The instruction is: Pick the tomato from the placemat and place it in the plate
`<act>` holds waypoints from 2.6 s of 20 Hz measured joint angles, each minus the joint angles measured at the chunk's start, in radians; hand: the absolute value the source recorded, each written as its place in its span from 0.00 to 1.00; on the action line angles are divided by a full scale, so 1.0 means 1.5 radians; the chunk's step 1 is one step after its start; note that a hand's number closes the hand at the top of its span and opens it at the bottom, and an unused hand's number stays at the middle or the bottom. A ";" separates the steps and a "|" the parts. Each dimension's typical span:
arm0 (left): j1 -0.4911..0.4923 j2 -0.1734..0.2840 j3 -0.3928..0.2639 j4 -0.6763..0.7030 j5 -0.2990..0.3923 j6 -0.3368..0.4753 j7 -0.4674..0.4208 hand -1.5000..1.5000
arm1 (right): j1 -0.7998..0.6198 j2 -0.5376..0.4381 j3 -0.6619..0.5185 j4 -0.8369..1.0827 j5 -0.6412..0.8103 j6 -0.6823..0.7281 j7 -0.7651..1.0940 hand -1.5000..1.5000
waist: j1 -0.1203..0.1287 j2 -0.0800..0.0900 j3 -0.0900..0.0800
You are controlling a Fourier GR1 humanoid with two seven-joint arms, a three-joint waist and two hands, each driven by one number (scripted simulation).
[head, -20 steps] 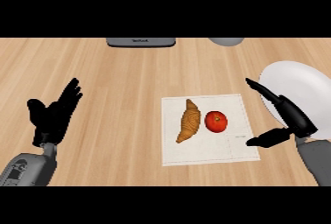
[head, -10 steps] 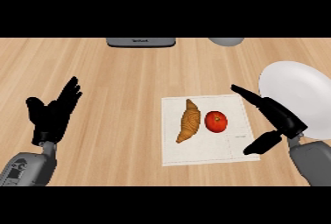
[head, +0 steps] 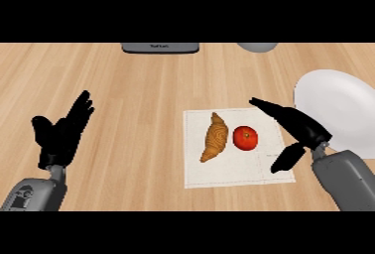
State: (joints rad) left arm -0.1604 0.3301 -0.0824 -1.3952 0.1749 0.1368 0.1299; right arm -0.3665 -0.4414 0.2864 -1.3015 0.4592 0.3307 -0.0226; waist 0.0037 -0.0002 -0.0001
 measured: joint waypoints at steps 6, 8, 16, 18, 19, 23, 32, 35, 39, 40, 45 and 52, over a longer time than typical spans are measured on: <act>-0.013 -0.015 0.027 0.020 -0.015 -0.023 -0.001 0.50 | -0.012 0.042 -0.005 0.016 0.054 0.031 0.022 0.00 | -0.001 0.000 0.000; -0.005 -0.019 0.035 0.013 -0.019 -0.026 -0.001 0.50 | -0.031 0.059 -0.010 0.041 0.074 0.033 0.026 0.00 | 0.000 0.000 0.000; -0.005 -0.039 0.053 0.008 -0.046 -0.043 0.008 0.50 | -0.060 0.115 -0.022 0.110 0.153 0.017 0.022 0.00 | 0.000 0.000 0.000; -0.006 -0.039 0.060 0.005 -0.050 -0.050 0.010 0.50 | -0.064 0.125 -0.022 0.123 0.171 0.017 0.017 0.00 | 0.000 0.000 0.000; 0.006 -0.039 0.062 -0.003 -0.049 -0.056 0.007 0.50 | -0.064 0.122 -0.024 0.124 0.175 0.024 0.012 0.00 | 0.000 0.000 0.000; 0.000 -0.041 0.073 -0.005 -0.052 -0.059 0.018 0.50 | -0.072 0.128 -0.009 0.138 0.199 0.053 -0.004 1.00 | 0.000 0.000 -0.001; 0.009 -0.059 0.073 -0.034 -0.070 -0.063 0.039 0.50 | -0.065 0.147 -0.008 0.141 0.240 0.037 -0.073 1.00 | -0.001 -0.006 -0.006; -0.009 -0.058 0.085 -0.006 -0.073 -0.069 0.029 0.50 | -0.057 0.156 -0.018 0.128 0.242 0.034 -0.073 1.00 | -0.003 -0.004 -0.005; -0.003 -0.057 0.095 -0.010 -0.074 -0.077 0.027 0.50 | 0.014 0.171 -0.010 0.032 0.251 0.027 -0.037 1.00 | -0.005 -0.003 -0.003; 0.003 -0.060 0.094 -0.007 -0.078 -0.076 0.020 0.50 | 0.037 0.175 -0.004 0.003 0.255 0.023 -0.025 1.00 | -0.006 -0.003 -0.002; 0.006 -0.064 0.098 -0.009 -0.080 -0.074 0.017 0.50 | 0.108 0.171 0.006 -0.127 0.298 -0.043 0.012 1.00 | -0.010 -0.003 -0.001; 0.018 -0.062 0.102 -0.022 -0.076 -0.078 0.023 0.50 | 0.133 0.175 -0.059 -0.295 0.342 -0.184 0.055 1.00 | -0.016 -0.005 0.000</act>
State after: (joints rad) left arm -0.1334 0.2369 0.0712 -1.4278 0.0605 0.0202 0.1648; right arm -0.1665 -0.1789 0.1983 -1.7443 0.9723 0.0544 0.0595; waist -0.0197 -0.0082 -0.0004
